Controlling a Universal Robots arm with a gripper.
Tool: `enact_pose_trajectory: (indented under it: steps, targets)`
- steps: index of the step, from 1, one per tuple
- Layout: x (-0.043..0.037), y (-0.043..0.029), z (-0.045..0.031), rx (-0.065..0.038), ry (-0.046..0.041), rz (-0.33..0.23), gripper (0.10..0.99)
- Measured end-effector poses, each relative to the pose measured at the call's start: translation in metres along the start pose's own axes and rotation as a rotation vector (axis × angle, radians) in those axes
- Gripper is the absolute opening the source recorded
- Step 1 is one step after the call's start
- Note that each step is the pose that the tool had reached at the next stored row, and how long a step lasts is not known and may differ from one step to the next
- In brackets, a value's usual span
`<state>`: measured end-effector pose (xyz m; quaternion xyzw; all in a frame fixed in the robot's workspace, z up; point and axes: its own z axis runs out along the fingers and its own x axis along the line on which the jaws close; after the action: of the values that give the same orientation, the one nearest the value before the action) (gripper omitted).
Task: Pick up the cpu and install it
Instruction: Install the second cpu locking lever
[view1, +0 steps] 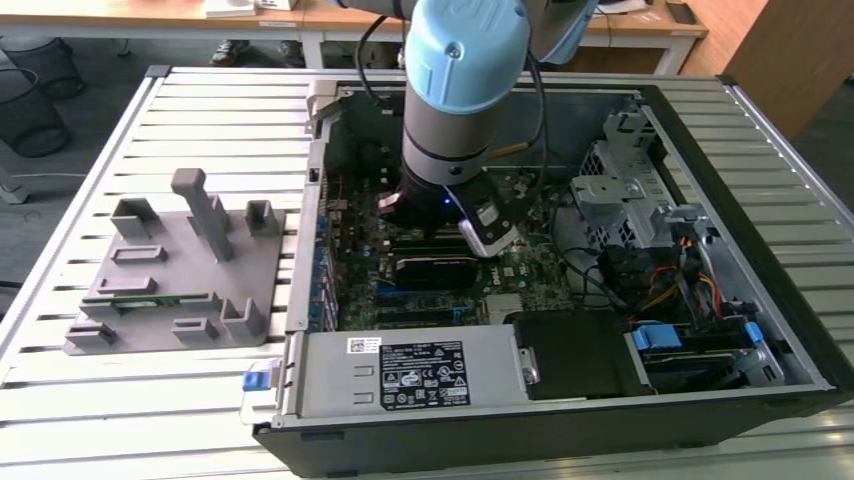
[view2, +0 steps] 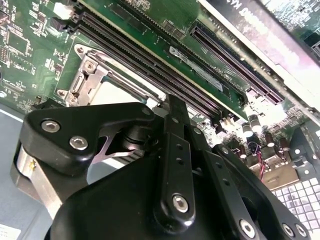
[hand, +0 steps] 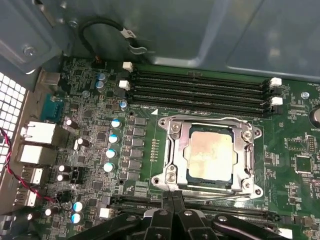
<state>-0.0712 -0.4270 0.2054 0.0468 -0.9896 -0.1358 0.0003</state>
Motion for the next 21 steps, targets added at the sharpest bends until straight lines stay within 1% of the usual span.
enact_pose_trajectory:
  steps: [3, 8, 9, 13, 15, 17, 21]
  targets:
    - [0.0006, -0.0007, 0.0026, -0.002, -0.0001, 0.0, 0.106]
    - [0.0007, -0.002, 0.0071, -0.011, -0.0009, 0.0, 0.106]
    - [0.0008, -0.0023, 0.0073, -0.016, -0.0013, 0.0, 0.106]
    - [0.0015, -0.0041, 0.0077, -0.042, -0.0039, 0.0, 0.106]
    - [0.002, -0.0052, 0.0079, -0.052, -0.0047, -0.001, 0.106]
    - [0.0024, -0.0064, 0.0081, -0.057, -0.0051, -0.001, 0.106]
    - [0.003, -0.0095, 0.0082, -0.062, -0.0057, -0.001, 0.106]
